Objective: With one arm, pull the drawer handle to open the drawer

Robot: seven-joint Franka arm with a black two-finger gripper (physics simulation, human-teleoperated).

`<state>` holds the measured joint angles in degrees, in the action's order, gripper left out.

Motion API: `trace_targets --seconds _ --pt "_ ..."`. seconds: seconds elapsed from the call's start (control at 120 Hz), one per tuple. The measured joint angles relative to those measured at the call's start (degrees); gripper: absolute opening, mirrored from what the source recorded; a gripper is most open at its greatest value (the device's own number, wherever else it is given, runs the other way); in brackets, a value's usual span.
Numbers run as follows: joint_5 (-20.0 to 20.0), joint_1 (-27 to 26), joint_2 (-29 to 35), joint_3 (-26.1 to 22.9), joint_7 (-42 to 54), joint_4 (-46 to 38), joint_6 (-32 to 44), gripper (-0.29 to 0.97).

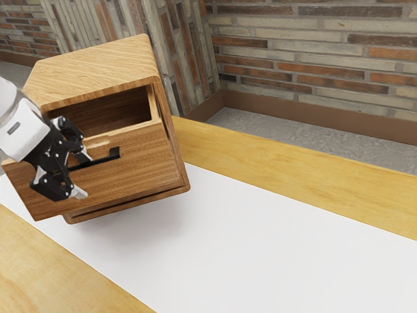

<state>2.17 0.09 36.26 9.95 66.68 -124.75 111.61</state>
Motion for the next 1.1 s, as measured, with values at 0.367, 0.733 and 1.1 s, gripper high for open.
trace_targets --seconds 0.367,0.733,1.1 --pt "0.02 1.33 6.11 -2.38 -1.06 -1.77 -0.26 0.53" --pt "-0.13 2.56 -8.05 -6.67 -6.59 27.43 -15.9 0.63" --pt "-2.58 1.67 -29.45 -9.04 -30.71 55.75 -34.18 0.67"
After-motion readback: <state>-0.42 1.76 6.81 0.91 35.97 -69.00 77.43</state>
